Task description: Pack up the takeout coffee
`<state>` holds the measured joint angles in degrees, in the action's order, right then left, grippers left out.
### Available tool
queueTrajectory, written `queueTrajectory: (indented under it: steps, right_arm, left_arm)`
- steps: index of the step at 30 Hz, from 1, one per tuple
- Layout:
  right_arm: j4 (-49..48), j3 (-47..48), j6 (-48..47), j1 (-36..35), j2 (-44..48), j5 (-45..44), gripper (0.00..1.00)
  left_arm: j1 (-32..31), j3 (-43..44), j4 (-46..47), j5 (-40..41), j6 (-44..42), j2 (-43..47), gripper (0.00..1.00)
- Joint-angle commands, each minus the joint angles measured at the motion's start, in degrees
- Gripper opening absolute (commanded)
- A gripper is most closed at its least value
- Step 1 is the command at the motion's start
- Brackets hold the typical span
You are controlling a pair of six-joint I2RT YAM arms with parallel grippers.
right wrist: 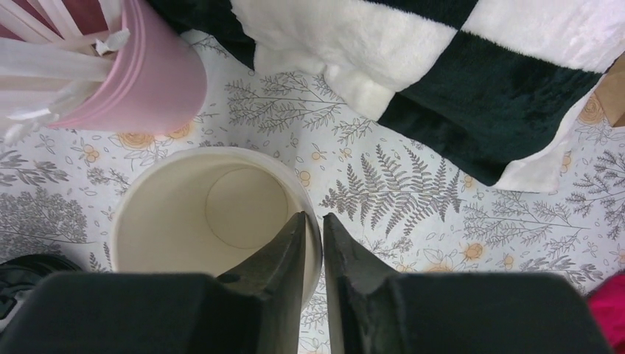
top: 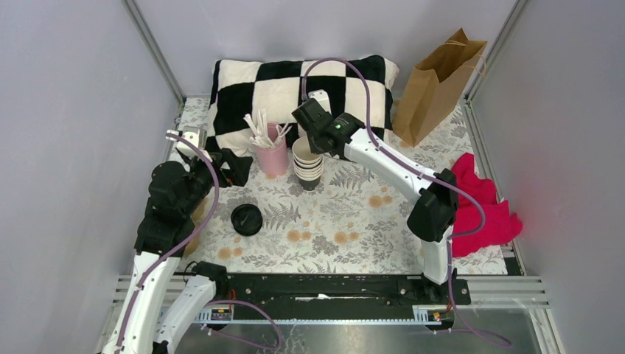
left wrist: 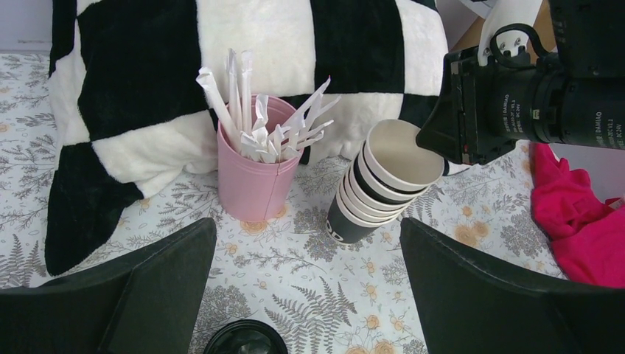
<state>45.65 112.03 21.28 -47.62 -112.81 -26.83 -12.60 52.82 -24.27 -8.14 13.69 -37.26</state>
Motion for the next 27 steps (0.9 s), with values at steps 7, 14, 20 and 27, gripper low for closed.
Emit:
queueTrajectory:
  steps: [7,14,20,27]
  right_arm:
    - [0.6,4.7,-0.1,-0.7,0.1,-2.3,0.03]
    - [1.6,7.6,0.2,-0.7,1.4,-0.7,0.0]
    - [1.0,7.9,1.1,-0.7,4.2,2.8,0.0]
    - [-4.4,2.8,0.0,-0.7,14.7,7.7,0.0]
  left_arm:
    - [-0.3,0.0,1.7,-0.6,-0.9,-0.2,0.99]
    - [-0.3,0.3,0.9,-1.2,-0.9,-0.5,0.99]
    - [-0.3,1.4,-0.4,-1.1,-0.5,-1.1,0.99]
    - [-0.3,2.5,-6.3,-4.1,3.9,-4.3,0.99]
